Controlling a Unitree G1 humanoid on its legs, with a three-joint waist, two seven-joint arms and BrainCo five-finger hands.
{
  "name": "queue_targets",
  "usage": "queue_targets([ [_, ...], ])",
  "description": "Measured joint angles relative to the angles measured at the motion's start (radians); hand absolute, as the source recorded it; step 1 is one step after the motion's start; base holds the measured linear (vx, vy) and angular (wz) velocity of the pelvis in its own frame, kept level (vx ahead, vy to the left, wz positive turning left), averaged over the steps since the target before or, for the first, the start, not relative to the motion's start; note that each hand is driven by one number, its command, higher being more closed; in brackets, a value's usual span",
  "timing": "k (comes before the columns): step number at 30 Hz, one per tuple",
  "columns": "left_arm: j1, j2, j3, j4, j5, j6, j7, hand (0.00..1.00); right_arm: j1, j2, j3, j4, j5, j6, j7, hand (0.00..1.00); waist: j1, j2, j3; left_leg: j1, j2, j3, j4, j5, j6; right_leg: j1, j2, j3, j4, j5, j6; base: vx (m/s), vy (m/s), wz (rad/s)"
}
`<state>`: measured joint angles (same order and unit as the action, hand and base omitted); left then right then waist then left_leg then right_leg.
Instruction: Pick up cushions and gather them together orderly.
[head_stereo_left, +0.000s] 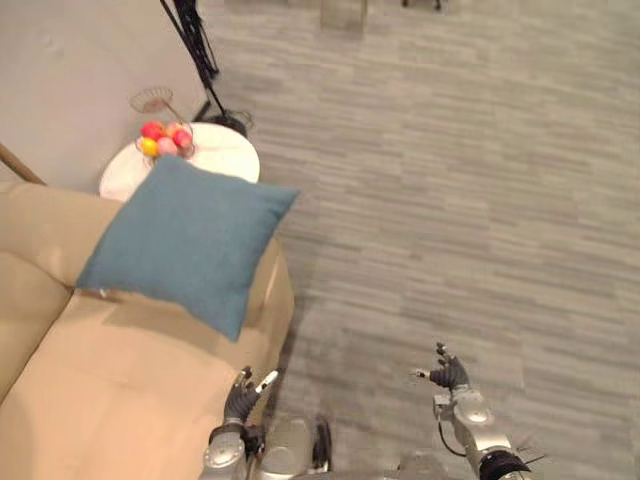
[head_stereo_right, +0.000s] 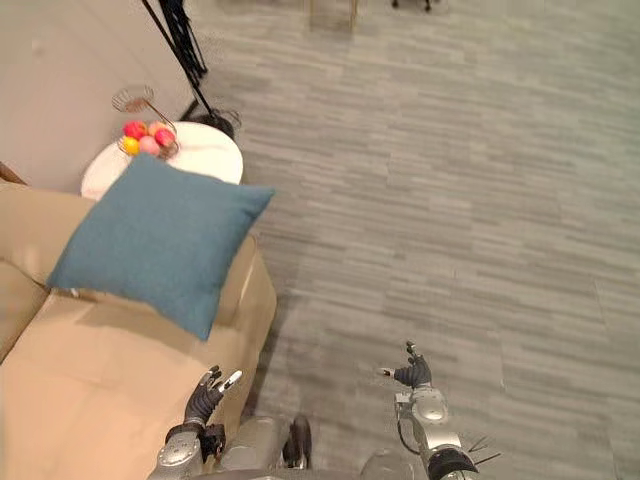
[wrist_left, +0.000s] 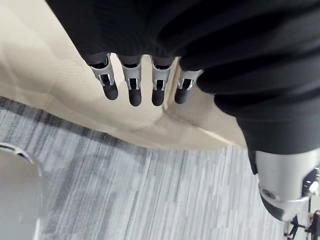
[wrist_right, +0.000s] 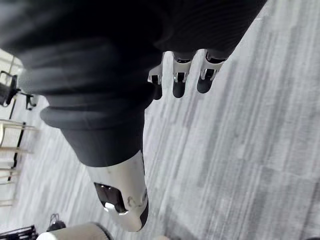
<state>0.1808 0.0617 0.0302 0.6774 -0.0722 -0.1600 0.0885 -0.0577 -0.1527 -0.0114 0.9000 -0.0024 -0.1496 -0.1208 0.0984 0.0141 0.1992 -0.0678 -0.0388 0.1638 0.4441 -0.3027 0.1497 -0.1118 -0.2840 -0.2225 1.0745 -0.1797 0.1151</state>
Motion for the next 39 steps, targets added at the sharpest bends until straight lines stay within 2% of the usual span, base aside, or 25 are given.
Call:
queue_targets([
  [2, -0.001, 0.003, 0.010, 0.000, -0.007, -0.001, 0.002, 0.00, 0.008, 0.008, 0.001, 0.000, -0.004, -0.001, 0.009, 0.00, -0.007, 0.004, -0.003, 0.090, -0.015, -0.082, -0.069, 0.000, 0.000, -0.101, 0.026, -0.037, -0.079, -0.055, -0.042, 0.50, -0.010, 0.99],
  [4, -0.004, 0.003, 0.012, 0.000, -0.008, -0.002, 0.003, 0.00, 0.013, 0.006, 0.002, 0.000, -0.004, -0.001, 0.013, 0.00, -0.010, 0.008, -0.001, 0.124, -0.011, -0.141, -0.091, 0.000, 0.000, -0.152, 0.085, -0.019, -0.267, -0.065, -0.045, 0.44, -0.082, 1.10],
  [6, -0.015, -0.001, 0.012, 0.001, -0.015, -0.002, 0.006, 0.00, 0.036, 0.002, -0.003, 0.004, -0.003, -0.001, 0.013, 0.00, -0.020, 0.008, -0.001, 0.154, -0.008, -0.280, -0.092, -0.008, -0.015, -0.193, 0.195, 0.139, -0.601, -0.017, -0.029, 0.44, -0.159, 1.68],
  [7, -0.019, -0.001, 0.011, 0.000, -0.015, -0.002, 0.007, 0.00, 0.043, 0.002, -0.005, 0.004, -0.003, 0.000, 0.012, 0.00, -0.031, 0.006, -0.004, 0.155, -0.008, -0.320, -0.088, -0.016, -0.029, -0.188, 0.213, 0.190, -0.679, 0.015, -0.022, 0.53, -0.288, 2.07],
  [8, -0.026, 0.000, 0.011, 0.002, -0.016, -0.002, 0.007, 0.00, 0.064, 0.004, -0.013, 0.003, -0.002, -0.001, 0.011, 0.00, -0.031, -0.006, -0.009, 0.152, -0.013, -0.397, -0.067, -0.042, -0.076, -0.185, 0.229, 0.285, -0.816, 0.124, 0.003, 0.45, -0.299, 2.19],
  [9, -0.041, -0.010, 0.013, 0.012, -0.021, -0.002, 0.013, 0.00, 0.085, 0.002, -0.031, 0.005, 0.002, 0.001, 0.010, 0.00, -0.029, 0.003, -0.008, 0.152, -0.005, -0.458, -0.038, -0.073, -0.124, -0.163, 0.231, 0.283, -0.808, 0.213, -0.021, 0.45, -0.324, 1.97],
  [10, -0.042, -0.022, 0.013, 0.012, -0.026, -0.002, 0.020, 0.00, 0.087, 0.004, -0.042, 0.006, 0.003, 0.003, 0.009, 0.00, -0.016, 0.023, -0.017, 0.145, 0.021, -0.480, -0.029, -0.075, -0.135, -0.158, 0.234, 0.249, -0.791, 0.208, -0.034, 0.41, -0.357, 1.64],
  [12, -0.044, -0.037, 0.016, 0.011, -0.032, -0.003, 0.025, 0.00, 0.089, 0.008, -0.077, -0.038, 0.014, -0.001, 0.006, 0.00, -0.007, 0.027, -0.022, 0.118, 0.064, -0.476, 0.005, -0.029, -0.221, -0.129, 0.210, 0.116, -0.742, 0.135, -0.081, 0.45, -0.388, 1.47],
  [14, -0.055, -0.054, 0.017, 0.008, -0.035, -0.004, 0.024, 0.00, 0.099, 0.014, -0.090, -0.072, 0.030, -0.004, -0.004, 0.00, -0.017, 0.022, -0.020, 0.068, 0.111, -0.355, 0.051, 0.027, -0.294, -0.062, 0.180, 0.010, -0.757, 0.113, -0.097, 0.25, -0.226, 1.64],
  [15, -0.055, -0.057, 0.017, 0.005, -0.037, -0.004, 0.024, 0.00, 0.104, 0.016, -0.096, -0.081, 0.035, -0.004, -0.009, 0.00, -0.027, 0.019, -0.021, 0.053, 0.130, -0.299, 0.069, 0.041, -0.288, -0.033, 0.173, -0.020, -0.772, 0.108, -0.102, 0.22, -0.155, 2.08],
  [17, -0.068, -0.050, 0.005, -0.001, -0.044, -0.005, 0.023, 0.00, 0.109, 0.018, -0.125, -0.093, 0.053, -0.017, -0.014, 0.00, -0.028, -0.007, -0.020, -0.019, 0.213, 0.018, 0.090, 0.005, -0.239, 0.056, 0.147, -0.100, -0.859, 0.105, -0.104, 0.15, -0.040, 1.82],
  [19, -0.075, -0.037, -0.001, -0.001, -0.044, -0.005, 0.022, 0.00, 0.084, 0.015, -0.141, -0.091, 0.075, -0.022, -0.019, 0.00, -0.029, -0.018, -0.019, -0.055, 0.210, 0.200, -0.042, 0.012, -0.226, 0.072, 0.111, -0.172, -0.884, 0.109, -0.093, 0.08, 0.058, 1.37],
  [20, -0.080, -0.034, -0.002, 0.000, -0.044, -0.005, 0.023, 0.00, 0.080, 0.009, -0.154, -0.092, 0.083, -0.025, -0.026, 0.00, -0.030, -0.001, -0.027, -0.059, 0.214, 0.269, -0.124, 0.117, -0.190, 0.076, 0.110, -0.208, -0.888, 0.109, -0.071, 0.07, 0.097, 1.10],
  [21, -0.080, -0.026, -0.001, 0.001, -0.043, -0.004, 0.023, 0.00, 0.076, 0.007, -0.155, -0.086, 0.086, -0.024, -0.030, 0.00, -0.024, -0.001, -0.032, -0.057, 0.209, 0.289, -0.125, 0.112, -0.172, 0.080, 0.103, -0.214, -0.891, 0.102, -0.058, 0.08, 0.166, 0.68],
  [22, -0.070, -0.006, 0.002, 0.002, -0.043, -0.003, 0.026, 0.00, 0.069, 0.031, -0.146, -0.084, 0.091, -0.023, -0.030, 0.00, -0.022, -0.027, -0.032, -0.062, 0.192, 0.302, -0.124, 0.119, -0.164, 0.090, 0.094, -0.224, -0.921, 0.116, -0.034, 0.06, 0.143, 0.30],
  [24, -0.045, 0.037, 0.002, 0.002, -0.043, -0.002, 0.024, 0.00, 0.067, 0.052, -0.147, -0.075, 0.091, -0.022, -0.030, 0.00, -0.019, -0.051, -0.042, -0.054, 0.162, 0.302, -0.124, 0.119, -0.162, 0.116, 0.080, -0.209, -0.961, 0.123, -0.033, 0.06, 0.152, 0.11],
  [27, -0.039, 0.050, 0.005, 0.002, -0.043, -0.003, 0.024, 0.00, 0.067, 0.046, -0.161, -0.061, 0.090, -0.020, -0.031, 0.00, -0.027, -0.047, -0.041, -0.022, 0.144, 0.304, -0.128, 0.114, -0.150, 0.120, 0.048, -0.208, -0.894, 0.114, -0.016, 0.05, 0.101, -0.05],
  [28, -0.034, 0.061, 0.007, 0.005, -0.042, -0.003, 0.021, 0.00, 0.071, 0.043, -0.166, -0.060, 0.089, -0.019, -0.030, 0.00, -0.030, -0.044, -0.041, 0.004, 0.138, 0.305, -0.144, 0.097, -0.132, 0.088, 0.022, -0.198, -0.788, 0.094, 0.011, 0.00, 0.082, -0.08],
  [30, -0.035, 0.061, -0.005, 0.005, -0.035, -0.003, 0.013, 0.00, 0.075, 0.022, -0.178, -0.062, 0.081, -0.018, -0.030, 0.00, -0.051, -0.043, -0.042, 0.044, 0.120, 0.286, -0.177, 0.061, -0.119, -0.018, -0.034, -0.134, -0.512, 0.084, 0.012, -0.01, 0.082, 0.09],
  [31, -0.034, 0.063, -0.005, 0.005, -0.034, -0.003, 0.011, 0.00, 0.077, 0.021, -0.181, -0.062, 0.080, -0.018, -0.030, 0.00, -0.059, -0.046, -0.041, 0.051, 0.116, 0.280, -0.179, 0.061, -0.119, -0.033, -0.041, -0.119, -0.476, 0.084, 0.011, 0.00, 0.017, 0.35],
  [32, -0.029, 0.072, -0.005, 0.006, -0.032, -0.002, 0.004, 0.00, 0.092, 0.017, -0.188, -0.062, 0.079, -0.017, -0.031, 0.00, -0.084, -0.048, -0.040, 0.066, 0.104, 0.266, -0.181, 0.057, -0.112, -0.077, -0.043, -0.043, -0.399, 0.032, 0.005, 0.02, -0.023, 0.37],
  [35, -0.032, 0.086, 0.004, 0.003, -0.032, -0.002, 0.004, 0.00, 0.101, -0.015, -0.188, -0.063, 0.070, -0.016, -0.032, 0.00, -0.099, -0.053, -0.043, 0.081, 0.115, 0.244, -0.176, 0.053, -0.118, -0.128, 0.042, 0.062, -0.492, -0.029, 0.002, 0.06, -0.090, 0.34],
  [37, -0.037, 0.100, 0.004, 0.000, -0.033, -0.004, 0.006, 0.00, 0.096, -0.029, -0.209, -0.070, 0.070, -0.017, -0.033, 0.00, -0.111, -0.056, -0.045, 0.077, 0.119, 0.235, -0.163, 0.052, -0.140, -0.126, 0.103, 0.118, -0.667, 0.026, -0.011, 0.09, -0.132, 0.30],
  [38, -0.047, 0.100, 0.004, 0.009, -0.033, -0.001, 0.006, 0.00, 0.106, -0.043, -0.245, -0.087, 0.070, -0.017, -0.036, 0.00, -0.124, -0.057, -0.047, 0.080, 0.120, 0.205, -0.151, 0.045, -0.157, -0.116, 0.127, 0.134, -0.711, 0.091, -0.030, 0.14, -0.143, 0.22],
  [39, -0.043, 0.095, 0.004, -0.001, -0.033, -0.004, 0.006, 0.00, 0.106, -0.057, -0.270, -0.102, 0.068, -0.016, -0.044, 0.00, -0.123, -0.031, -0.057, 0.078, 0.132, 0.198, -0.158, 0.054, -0.172, -0.110, 0.145, 0.135, -0.734, 0.096, -0.037, 0.14, -0.141, 0.13],
])
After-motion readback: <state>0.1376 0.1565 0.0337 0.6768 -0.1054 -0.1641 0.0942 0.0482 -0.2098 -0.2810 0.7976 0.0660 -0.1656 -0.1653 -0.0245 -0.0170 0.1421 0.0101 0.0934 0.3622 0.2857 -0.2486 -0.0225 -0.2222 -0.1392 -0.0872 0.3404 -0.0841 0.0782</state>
